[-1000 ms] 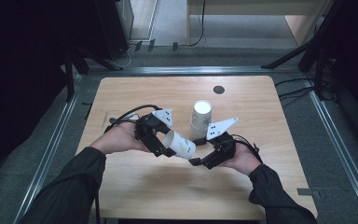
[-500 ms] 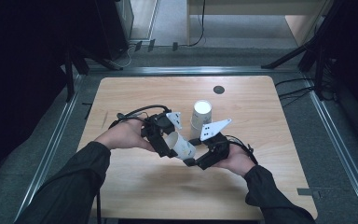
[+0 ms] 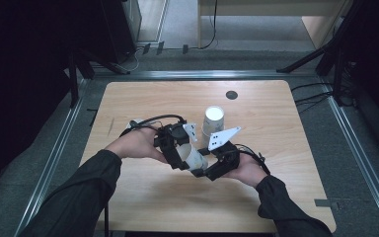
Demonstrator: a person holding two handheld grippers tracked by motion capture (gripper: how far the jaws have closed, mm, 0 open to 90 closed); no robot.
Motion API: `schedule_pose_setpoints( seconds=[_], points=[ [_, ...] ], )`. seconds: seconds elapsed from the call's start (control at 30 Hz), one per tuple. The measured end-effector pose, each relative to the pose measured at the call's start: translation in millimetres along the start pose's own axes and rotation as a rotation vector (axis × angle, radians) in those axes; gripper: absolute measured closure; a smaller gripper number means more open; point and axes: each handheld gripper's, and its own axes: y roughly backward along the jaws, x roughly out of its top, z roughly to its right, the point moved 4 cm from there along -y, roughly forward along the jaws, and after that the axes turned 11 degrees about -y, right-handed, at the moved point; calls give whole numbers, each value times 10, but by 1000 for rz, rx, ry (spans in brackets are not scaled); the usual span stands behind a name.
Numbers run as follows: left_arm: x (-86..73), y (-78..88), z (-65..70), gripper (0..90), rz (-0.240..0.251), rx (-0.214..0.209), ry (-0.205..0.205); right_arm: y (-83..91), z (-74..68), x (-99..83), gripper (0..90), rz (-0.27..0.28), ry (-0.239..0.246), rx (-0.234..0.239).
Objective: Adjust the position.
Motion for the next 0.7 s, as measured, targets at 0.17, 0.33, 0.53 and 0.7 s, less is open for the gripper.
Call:
schedule_pose_setpoints(
  seconds=[0.17, 0.33, 0.53, 0.7],
  points=[
    [13, -14, 8, 224, -6, 5, -4, 6, 16, -7, 315, -2, -13, 3],
    [9, -2, 8, 224, 0, 5, -2, 14, 10, 2, 324, 2, -7, -4],
    [4, 14, 2, 231, 10, 5, 1, 27, 3, 14, 338, 8, 2, -15],
    [-4, 14, 8, 231, 18, 11, -10, 31, -4, 16, 346, 3, 7, -18]
  ],
)
